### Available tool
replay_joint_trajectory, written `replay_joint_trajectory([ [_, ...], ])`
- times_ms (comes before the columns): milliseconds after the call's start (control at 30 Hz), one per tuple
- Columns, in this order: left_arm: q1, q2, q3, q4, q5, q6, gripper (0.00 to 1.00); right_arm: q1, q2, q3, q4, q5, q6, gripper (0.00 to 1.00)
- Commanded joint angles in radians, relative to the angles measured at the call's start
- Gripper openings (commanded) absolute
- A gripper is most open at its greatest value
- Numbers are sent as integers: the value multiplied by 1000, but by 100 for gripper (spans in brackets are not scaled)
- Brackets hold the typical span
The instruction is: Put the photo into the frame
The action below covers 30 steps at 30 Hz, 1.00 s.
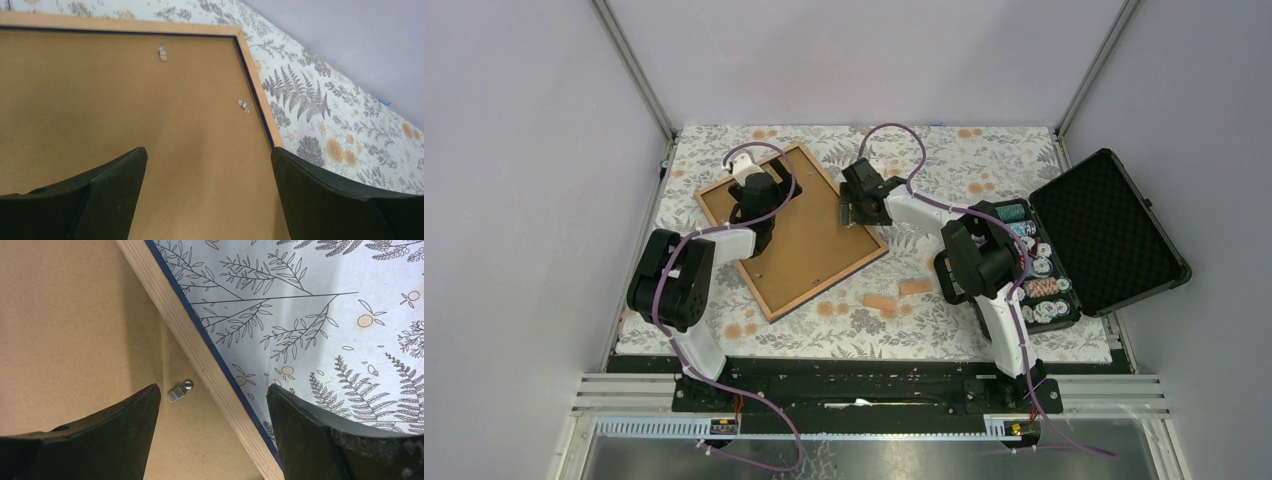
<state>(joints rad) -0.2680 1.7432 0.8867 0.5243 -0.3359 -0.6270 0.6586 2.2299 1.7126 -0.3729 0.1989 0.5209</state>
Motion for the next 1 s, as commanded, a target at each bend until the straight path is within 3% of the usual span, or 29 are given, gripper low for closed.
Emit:
replay_joint_trajectory([
  [0,-2,-56,-67,91,13,-47,99,25,22,25,-20,54,-1,84],
  [300,-3,-13,19,27,53,-13,99,29,2,7,-21,62,-9,79],
  [533,-2,17,46,26,47,2,99,29,13,30,-33,46,-25,64],
  [833,-2,29,56,11,51,-7,99,34,50,74,-77,47,-36,65],
  [967,-1,27,54,5,45,-5,99,37,47,99,-128,67,-63,49],
])
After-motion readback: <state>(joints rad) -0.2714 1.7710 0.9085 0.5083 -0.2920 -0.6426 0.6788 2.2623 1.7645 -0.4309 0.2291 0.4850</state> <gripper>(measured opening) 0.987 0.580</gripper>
